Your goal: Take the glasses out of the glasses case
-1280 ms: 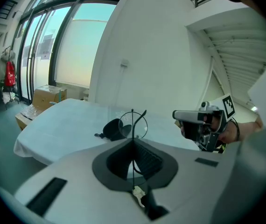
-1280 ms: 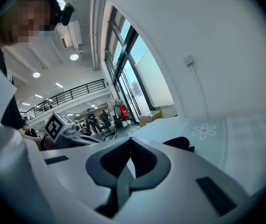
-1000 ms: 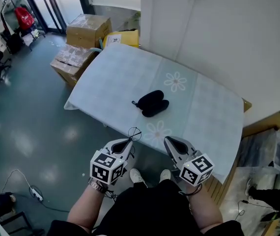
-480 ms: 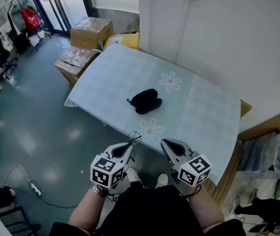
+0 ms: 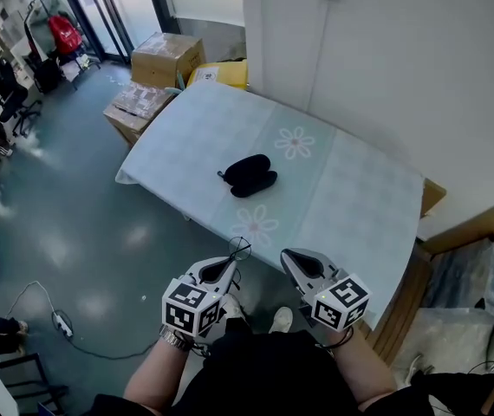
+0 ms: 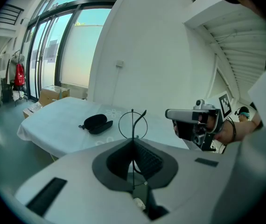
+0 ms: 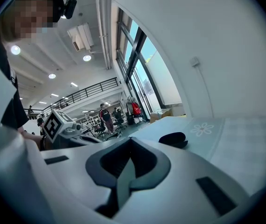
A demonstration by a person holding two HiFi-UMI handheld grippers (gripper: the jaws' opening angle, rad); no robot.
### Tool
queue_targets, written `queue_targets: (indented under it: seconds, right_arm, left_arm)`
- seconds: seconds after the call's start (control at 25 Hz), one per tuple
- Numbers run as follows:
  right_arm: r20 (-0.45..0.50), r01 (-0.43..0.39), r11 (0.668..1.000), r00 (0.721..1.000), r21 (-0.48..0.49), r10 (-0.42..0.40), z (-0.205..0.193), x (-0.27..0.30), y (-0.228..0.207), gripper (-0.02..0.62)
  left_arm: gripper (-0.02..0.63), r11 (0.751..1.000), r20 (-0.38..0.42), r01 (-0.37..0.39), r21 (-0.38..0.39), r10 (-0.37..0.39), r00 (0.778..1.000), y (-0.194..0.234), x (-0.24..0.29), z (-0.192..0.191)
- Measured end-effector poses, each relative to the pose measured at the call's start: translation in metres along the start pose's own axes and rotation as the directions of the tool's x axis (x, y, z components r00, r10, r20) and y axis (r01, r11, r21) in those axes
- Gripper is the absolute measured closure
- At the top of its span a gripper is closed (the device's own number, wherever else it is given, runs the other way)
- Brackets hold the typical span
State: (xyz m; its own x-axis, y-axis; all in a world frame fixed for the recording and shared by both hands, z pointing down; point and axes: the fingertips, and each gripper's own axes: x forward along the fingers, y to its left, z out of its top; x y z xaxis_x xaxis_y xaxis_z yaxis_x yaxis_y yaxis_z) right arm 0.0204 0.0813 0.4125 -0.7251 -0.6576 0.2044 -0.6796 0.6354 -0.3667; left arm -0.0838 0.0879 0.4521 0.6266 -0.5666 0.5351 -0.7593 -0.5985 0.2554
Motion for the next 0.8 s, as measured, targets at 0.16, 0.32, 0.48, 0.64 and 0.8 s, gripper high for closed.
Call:
queue_targets:
  seconds: [0.16, 0.32, 0.48, 0.64, 0.8]
  right_arm:
    - [-0.001, -0.023, 1.000, 1.000, -0.003, 0.023, -0.001, -0.008, -0.002, 0.572]
    - [-0.005, -0.039, 0.999, 0.999, -0.004, 0.039, -0.002, -0.016, -0.005, 0.572]
    - [-0.010, -0.049, 0.999, 0.999, -0.008, 0.049, -0.003, -0.020, -0.007, 0.572]
    - [-0.014, -0.064, 0.998, 0.998, -0.007, 0.064, -0.005, -0.020, -0.008, 0.572]
    - [-0.012, -0.073, 0.997, 0.997, -0.008, 0.073, -0.003, -0.021, -0.008, 0.572]
  left_arm:
    - [0.577, 1.000, 0.005, -0.012, -0.004, 0.012, 1.000, -0.012, 0.004, 0.000]
    - [0.577, 1.000, 0.010, -0.023, -0.009, 0.023, 1.000, -0.022, 0.006, -0.001]
    - [0.577, 0.999, 0.013, -0.033, -0.015, 0.033, 0.999, -0.027, 0.007, -0.003]
    - [0.577, 0.999, 0.015, -0.045, -0.024, 0.045, 0.999, -0.029, 0.008, -0.006]
    - [0.577, 0.998, 0.018, -0.056, -0.026, 0.056, 0.998, -0.030, 0.005, -0.005]
